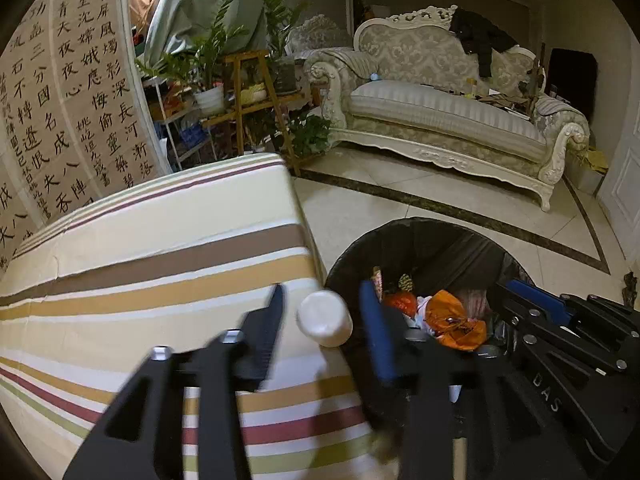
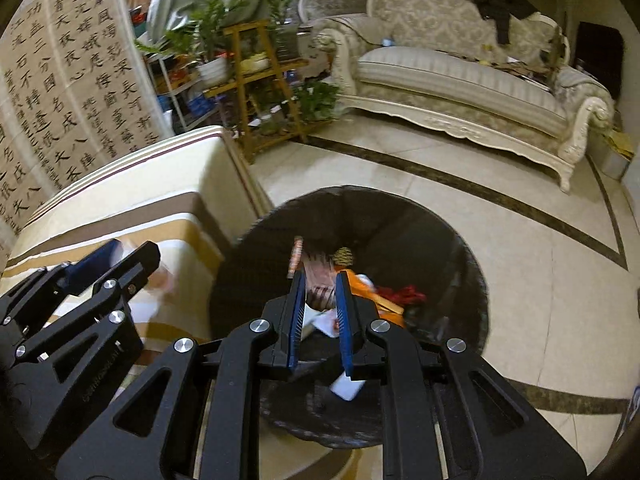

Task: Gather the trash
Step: 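Carry the cloth bundle and white cup over the bin and open both tools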

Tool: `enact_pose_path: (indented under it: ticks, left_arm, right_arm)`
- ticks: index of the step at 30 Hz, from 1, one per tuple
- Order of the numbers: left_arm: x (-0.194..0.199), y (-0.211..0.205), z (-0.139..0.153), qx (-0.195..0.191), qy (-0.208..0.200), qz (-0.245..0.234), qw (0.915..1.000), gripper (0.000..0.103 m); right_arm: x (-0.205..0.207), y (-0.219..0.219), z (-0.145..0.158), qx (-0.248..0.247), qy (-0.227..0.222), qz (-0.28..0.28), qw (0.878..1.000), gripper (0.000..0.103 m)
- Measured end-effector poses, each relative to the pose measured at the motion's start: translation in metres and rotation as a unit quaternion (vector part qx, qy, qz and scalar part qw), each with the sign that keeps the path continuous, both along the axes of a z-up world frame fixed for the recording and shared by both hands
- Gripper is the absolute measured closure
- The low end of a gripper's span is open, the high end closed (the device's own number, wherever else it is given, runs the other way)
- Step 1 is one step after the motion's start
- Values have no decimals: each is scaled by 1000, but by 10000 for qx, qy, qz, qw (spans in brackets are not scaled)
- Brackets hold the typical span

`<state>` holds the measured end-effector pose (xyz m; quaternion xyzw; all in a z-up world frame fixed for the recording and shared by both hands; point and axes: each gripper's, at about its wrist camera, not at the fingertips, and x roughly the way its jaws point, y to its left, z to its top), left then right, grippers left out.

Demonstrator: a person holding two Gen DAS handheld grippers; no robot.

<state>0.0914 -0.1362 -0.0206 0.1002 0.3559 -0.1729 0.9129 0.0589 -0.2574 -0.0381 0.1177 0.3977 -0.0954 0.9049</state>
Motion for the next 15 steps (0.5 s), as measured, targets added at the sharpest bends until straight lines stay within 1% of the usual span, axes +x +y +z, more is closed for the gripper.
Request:
enact_pose_path:
  ticks: [2, 5, 6, 8, 12, 13, 14, 15]
  left_arm:
    - [-1, -6, -1, 36, -43, -43, 10000, 52]
    - [-1, -12, -1, 57, -29, -82, 9999, 42]
    - [-1, -11, -1, 48, -42, -87, 9999, 41]
    - [-3, -13, 1, 57, -93, -82, 9999, 35]
    - [-7, -16, 3, 50, -130, -54, 9999, 32]
    - [-7, -15, 4, 50, -143, -44, 9999, 31]
    - [-9, -14, 5, 55, -174, -20, 9998, 30]
    - [-9, -13, 6, 56, -194, -3, 9998, 30]
  right_arm:
    - [-2, -6, -1, -21, 2, -76, 10000, 87]
    - [-2, -11, -4, -20, 17, -149, 9999, 87]
    - [-3, -13, -5, -11, 16, -181, 9998, 87]
    - [-5, -17, -4, -5, 9, -201, 9998, 86]
    - [-7, -20, -5, 6, -2, -230, 9997, 85]
    - [-8, -19, -4, 5, -11, -236, 9997, 84]
    - [-9, -20, -4, 1, -20, -243, 9997, 76]
    - [-10, -19, -3, -15, -42, -264, 9996, 73]
